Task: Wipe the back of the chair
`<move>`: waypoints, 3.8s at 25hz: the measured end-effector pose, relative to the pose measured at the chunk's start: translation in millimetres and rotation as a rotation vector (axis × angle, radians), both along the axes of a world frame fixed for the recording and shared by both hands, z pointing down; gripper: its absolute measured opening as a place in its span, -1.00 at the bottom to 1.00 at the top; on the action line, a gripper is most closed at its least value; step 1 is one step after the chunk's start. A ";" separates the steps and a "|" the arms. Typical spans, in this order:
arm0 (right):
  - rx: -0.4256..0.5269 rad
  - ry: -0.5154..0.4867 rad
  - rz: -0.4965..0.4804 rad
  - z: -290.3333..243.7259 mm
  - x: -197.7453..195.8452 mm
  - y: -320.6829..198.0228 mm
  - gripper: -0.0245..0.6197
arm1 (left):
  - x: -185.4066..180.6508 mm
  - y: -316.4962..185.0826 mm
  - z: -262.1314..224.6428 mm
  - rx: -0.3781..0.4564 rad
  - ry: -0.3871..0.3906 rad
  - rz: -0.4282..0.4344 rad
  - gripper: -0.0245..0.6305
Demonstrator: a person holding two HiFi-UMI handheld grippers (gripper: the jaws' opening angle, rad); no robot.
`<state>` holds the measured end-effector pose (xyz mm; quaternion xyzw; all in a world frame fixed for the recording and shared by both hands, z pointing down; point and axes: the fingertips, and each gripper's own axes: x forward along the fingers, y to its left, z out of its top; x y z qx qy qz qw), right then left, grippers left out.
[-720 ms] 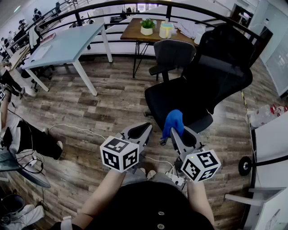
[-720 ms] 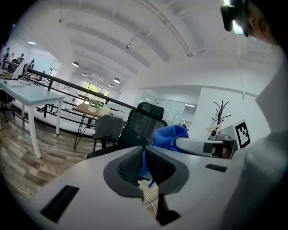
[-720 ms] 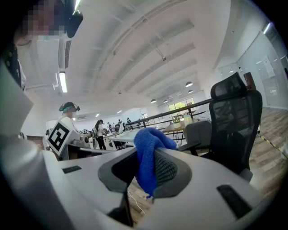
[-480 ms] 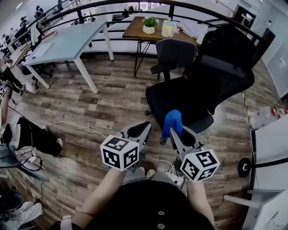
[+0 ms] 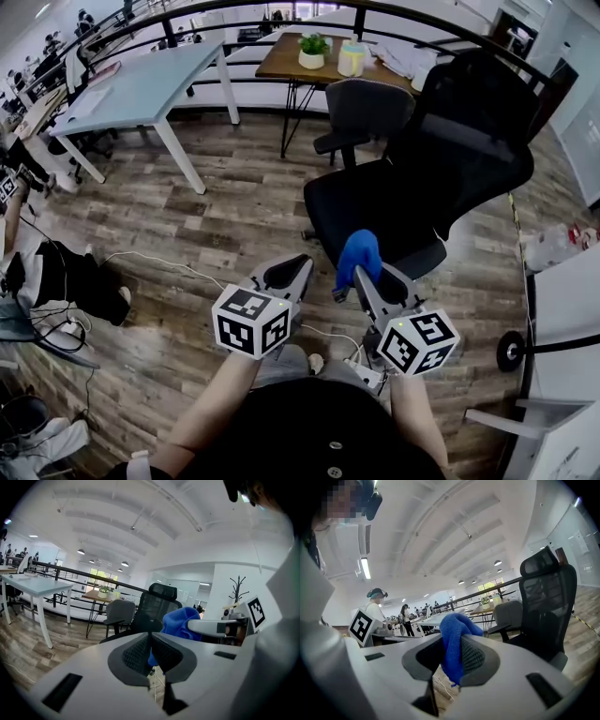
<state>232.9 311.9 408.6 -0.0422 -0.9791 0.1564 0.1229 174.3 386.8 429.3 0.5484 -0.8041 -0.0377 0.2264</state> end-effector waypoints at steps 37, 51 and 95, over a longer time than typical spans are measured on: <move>-0.004 0.046 0.541 13.5 -263.0 -177.4 -0.61 | -295.7 -217.6 17.8 -0.038 0.036 0.545 -0.83; 0.010 0.036 0.738 4.5 -218.4 -229.3 -0.61 | -242.6 -294.0 8.8 0.004 0.048 0.764 -0.83; 0.339 -0.086 0.718 -136.9 -246.3 -472.1 -0.61 | -246.2 -534.4 -117.4 0.232 -0.120 0.866 -0.83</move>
